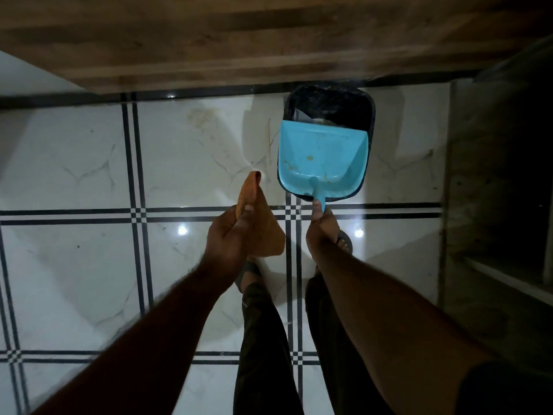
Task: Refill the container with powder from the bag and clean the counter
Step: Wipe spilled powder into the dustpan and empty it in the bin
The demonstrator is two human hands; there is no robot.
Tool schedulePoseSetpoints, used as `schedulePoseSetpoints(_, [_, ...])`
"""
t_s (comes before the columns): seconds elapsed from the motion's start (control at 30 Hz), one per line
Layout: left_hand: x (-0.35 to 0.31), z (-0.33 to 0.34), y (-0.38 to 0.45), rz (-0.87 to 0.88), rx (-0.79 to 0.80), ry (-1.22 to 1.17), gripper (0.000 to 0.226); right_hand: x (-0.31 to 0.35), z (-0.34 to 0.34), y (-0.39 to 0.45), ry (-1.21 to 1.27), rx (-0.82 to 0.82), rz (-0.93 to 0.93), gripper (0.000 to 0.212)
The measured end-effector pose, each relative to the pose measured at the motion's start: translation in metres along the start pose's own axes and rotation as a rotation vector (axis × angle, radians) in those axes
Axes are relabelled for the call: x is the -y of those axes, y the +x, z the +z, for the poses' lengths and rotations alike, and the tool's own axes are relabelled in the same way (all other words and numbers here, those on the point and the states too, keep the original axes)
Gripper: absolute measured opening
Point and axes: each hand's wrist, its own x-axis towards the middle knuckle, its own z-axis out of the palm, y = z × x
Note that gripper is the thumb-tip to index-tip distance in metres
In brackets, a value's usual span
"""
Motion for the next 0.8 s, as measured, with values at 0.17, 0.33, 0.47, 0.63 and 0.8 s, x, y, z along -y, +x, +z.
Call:
schedulePoseSetpoints(0.17, [0.007, 0.006, 0.004, 0.026, -0.002, 0.022, 0.040, -0.004, 0.007, 0.003, 0.063, -0.013, 0.039, 0.057])
schedulePoseSetpoints(0.33, [0.003, 0.016, 0.004, 0.030, 0.025, 0.020, 0.042, -0.005, 0.004, 0.005, 0.056, 0.030, 0.068, 0.042])
schedulePoseSetpoints(0.47, [0.000, 0.019, 0.008, 0.036, 0.023, 0.047, 0.035, -0.003, 0.005, 0.018, 0.033, 0.127, 0.071, 0.060])
schedulePoseSetpoints(0.63, [-0.007, 0.019, 0.007, 0.003, 0.015, 0.005, 0.044, -0.002, 0.006, 0.022, -0.060, 0.101, 0.232, 0.087])
schedulePoseSetpoints(0.8, [-0.062, 0.031, -0.033, -0.026, 0.091, -0.035, 0.064, 0.007, -0.037, -0.034, -0.212, -0.016, 0.173, 0.069])
